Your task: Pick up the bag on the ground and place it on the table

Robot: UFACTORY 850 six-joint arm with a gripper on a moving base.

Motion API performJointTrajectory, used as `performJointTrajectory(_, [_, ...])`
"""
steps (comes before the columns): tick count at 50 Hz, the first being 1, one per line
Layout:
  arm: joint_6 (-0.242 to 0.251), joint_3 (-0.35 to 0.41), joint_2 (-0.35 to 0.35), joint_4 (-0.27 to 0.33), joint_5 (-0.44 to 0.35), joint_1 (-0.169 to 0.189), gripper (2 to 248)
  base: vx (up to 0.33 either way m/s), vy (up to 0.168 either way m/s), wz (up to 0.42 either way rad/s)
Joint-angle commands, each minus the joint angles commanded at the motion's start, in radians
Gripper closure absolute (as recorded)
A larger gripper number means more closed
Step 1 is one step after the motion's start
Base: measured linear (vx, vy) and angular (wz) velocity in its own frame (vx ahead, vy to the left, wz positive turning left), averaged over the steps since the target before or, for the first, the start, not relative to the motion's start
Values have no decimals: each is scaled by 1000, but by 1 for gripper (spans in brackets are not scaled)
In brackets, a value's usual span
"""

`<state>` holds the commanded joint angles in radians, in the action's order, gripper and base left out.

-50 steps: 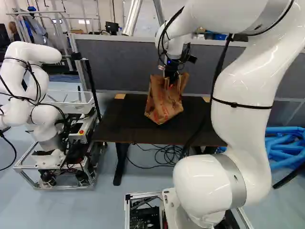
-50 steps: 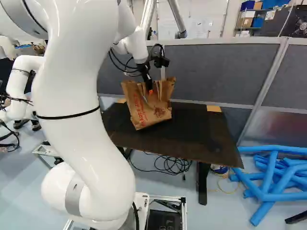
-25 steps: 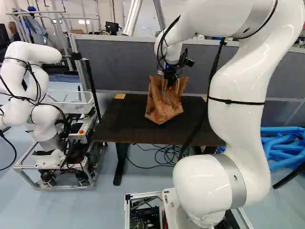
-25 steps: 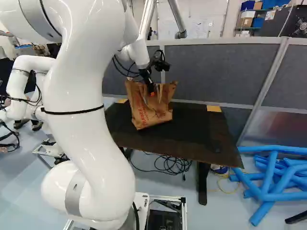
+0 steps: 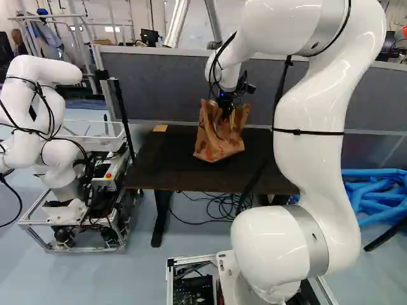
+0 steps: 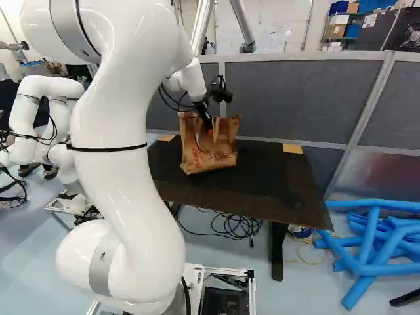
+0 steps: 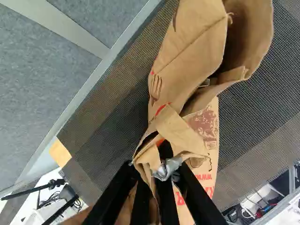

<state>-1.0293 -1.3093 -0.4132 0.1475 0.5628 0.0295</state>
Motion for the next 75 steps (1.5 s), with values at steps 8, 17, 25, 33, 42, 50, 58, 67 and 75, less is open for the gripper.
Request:
performJointTrajectory(8, [0, -1, -7, 3, 14, 0, 229, 0, 0, 0])
performJointTrajectory(17, [0, -2, -8, 3, 95, 0, 229, 0, 0, 0])
performJointTrajectory(25, [0, -2, -9, 3, 178, 0, 229, 0, 0, 0])
performJointTrajectory(33, [0, -2, -9, 3, 212, 0, 229, 0, 0, 0])
performJointTrajectory(42, [0, -2, -9, 3, 219, 0, 216, 0, 0, 0])
performJointTrajectory(50, [0, -2, -9, 3, 219, 0, 183, 0, 0, 0])
performJointTrajectory(58, [0, -2, -9, 3, 219, 0, 114, 0, 0, 0])
performJointTrajectory(67, [0, -2, -9, 3, 219, 0, 43, 0, 0, 0])
performJointTrajectory(75, [0, -2, -9, 3, 219, 0, 7, 0, 0, 0])
